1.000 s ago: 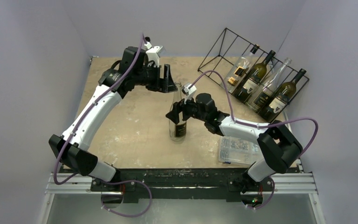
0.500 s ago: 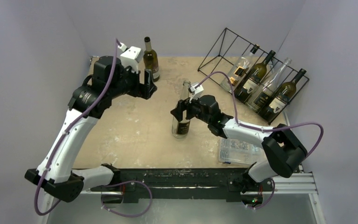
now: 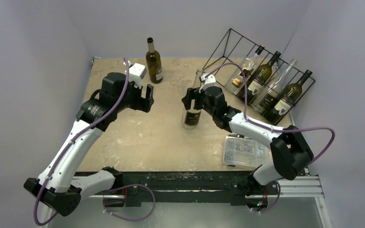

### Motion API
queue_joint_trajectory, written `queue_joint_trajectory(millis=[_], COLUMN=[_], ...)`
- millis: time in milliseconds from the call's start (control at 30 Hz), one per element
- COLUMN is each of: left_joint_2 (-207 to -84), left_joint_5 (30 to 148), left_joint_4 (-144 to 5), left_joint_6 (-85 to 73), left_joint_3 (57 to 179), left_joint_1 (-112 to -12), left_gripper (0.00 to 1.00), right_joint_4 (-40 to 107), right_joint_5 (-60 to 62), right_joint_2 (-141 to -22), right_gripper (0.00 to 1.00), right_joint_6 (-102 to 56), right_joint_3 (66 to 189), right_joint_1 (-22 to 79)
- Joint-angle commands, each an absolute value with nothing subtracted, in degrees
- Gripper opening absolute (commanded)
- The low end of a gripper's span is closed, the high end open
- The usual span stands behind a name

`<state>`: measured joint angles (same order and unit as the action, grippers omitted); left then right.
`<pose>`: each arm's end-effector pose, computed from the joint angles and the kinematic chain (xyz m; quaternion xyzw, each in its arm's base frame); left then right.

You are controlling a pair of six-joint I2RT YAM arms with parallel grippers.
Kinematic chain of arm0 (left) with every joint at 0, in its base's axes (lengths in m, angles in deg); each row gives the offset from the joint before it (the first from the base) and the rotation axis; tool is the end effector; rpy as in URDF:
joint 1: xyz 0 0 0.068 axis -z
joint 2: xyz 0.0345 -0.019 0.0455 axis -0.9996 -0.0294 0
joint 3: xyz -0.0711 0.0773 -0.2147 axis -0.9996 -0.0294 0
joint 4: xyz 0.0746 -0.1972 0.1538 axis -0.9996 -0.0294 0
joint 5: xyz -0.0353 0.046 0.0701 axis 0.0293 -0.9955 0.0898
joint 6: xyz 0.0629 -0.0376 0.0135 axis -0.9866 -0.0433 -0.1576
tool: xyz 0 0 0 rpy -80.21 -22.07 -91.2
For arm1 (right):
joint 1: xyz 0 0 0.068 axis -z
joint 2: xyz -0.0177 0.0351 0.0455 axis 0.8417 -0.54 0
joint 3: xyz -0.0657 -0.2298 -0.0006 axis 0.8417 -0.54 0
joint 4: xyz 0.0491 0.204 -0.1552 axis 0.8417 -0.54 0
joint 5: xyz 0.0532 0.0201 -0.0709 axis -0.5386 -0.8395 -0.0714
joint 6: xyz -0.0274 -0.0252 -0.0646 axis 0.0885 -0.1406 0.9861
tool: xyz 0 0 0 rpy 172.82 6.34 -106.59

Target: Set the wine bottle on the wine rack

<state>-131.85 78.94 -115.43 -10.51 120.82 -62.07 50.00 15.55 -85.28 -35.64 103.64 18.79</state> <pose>0.2294 -0.1108 0.3578 0.1402 0.8602 -0.1244 0.4742 0.2920 0.2229 0.2156 -0.0983 0.8000 0.2435 0.5395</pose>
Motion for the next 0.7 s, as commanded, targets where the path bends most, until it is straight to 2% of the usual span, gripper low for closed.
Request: queue_joint_trajectory(millis=[0,233,433,567,667], left_joint_2=[-131.41,-132.87,-133.06,-133.58,-134.56], left_joint_5=[82.65,88.48,88.55,88.26,88.88], left_joint_4=[-111.41,-110.81,-111.23,-110.87,-110.95], left_joint_6=[-8.76,-6.23,-6.12,-6.15,-6.24], left_joint_3=[120.86,120.70,120.78,120.46,120.53], left_joint_1=[-62.54,-62.48,-62.50,-62.49,-62.56], left_gripper=[0.82,0.81,0.81,0.93,0.96], right_joint_4=[56.13,51.83,47.99,47.44,46.22], right_joint_5=[25.14,29.68,33.29,31.11,28.99], right_joint_2=[-84.43,-91.41,-98.68,-102.42,-105.97], right_gripper=[0.00,0.00,0.00,0.00,0.00], right_joint_6=[-36.93,-36.13,-34.47,-33.92,-33.41], right_joint_3=[113.90,126.06,136.80,141.39,146.04], right_joint_1=[22.68,28.99,33.70,37.44,39.67])
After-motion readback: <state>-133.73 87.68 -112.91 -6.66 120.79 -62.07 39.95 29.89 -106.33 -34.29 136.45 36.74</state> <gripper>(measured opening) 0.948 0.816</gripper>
